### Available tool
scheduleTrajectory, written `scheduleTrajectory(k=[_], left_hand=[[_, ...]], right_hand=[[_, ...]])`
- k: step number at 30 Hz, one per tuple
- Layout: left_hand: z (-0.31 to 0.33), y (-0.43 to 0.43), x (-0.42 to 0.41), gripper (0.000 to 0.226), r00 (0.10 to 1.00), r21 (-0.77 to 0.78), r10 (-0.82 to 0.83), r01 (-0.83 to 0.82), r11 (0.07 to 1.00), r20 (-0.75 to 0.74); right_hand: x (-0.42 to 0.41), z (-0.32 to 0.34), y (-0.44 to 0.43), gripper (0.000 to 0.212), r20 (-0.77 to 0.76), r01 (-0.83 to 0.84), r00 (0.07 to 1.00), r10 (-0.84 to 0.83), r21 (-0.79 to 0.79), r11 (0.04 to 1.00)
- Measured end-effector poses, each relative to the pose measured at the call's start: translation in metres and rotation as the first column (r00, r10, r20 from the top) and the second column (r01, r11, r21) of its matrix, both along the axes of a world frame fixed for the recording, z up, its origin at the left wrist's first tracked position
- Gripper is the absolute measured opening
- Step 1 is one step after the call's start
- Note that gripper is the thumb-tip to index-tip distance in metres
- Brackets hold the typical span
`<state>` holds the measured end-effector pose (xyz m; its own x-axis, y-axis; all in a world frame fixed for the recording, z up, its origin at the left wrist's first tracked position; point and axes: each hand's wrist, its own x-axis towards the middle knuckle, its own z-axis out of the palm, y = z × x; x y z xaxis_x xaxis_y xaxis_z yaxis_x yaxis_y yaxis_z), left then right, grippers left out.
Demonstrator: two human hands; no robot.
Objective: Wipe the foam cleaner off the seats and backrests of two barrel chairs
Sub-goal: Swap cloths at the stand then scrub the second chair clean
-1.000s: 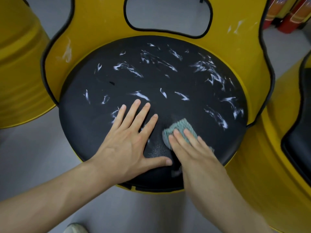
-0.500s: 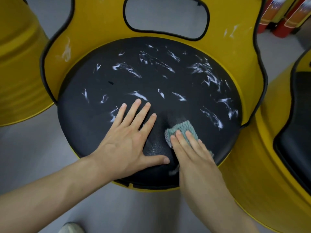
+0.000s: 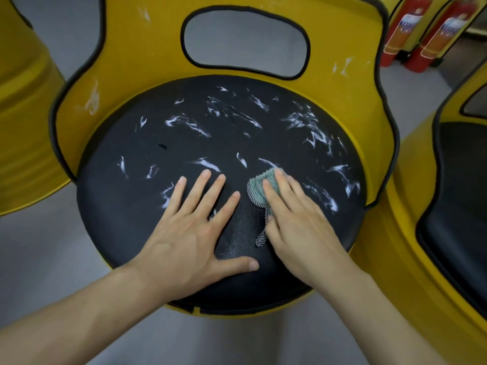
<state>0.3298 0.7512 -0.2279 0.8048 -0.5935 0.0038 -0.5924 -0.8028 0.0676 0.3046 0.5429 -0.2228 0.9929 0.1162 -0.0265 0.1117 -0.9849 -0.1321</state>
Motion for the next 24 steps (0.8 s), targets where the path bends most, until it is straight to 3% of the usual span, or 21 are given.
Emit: scheduleTrajectory(k=[8, 15, 24], left_hand=[[0.000, 0.002, 0.000, 0.113, 1.000, 0.002, 0.005, -0.005, 1.000, 0.006], [0.001, 0.001, 0.002, 0.117, 1.000, 0.028, 0.006, -0.006, 1.000, -0.010], [0.000, 0.001, 0.004, 0.116, 1.000, 0.022, -0.003, 0.003, 1.000, -0.004]], right_hand=[[-0.062, -0.007, 0.011, 0.061, -0.001, 0.032, 0.999, -0.032, -0.007, 0.999], [-0.011, -0.007, 0.009, 0.064, -0.043, 0.051, 0.998, -0.052, -0.016, 0.999], [-0.059, -0.008, 0.011, 0.060, -0.022, 0.039, 0.999, -0.039, -0.006, 0.999]])
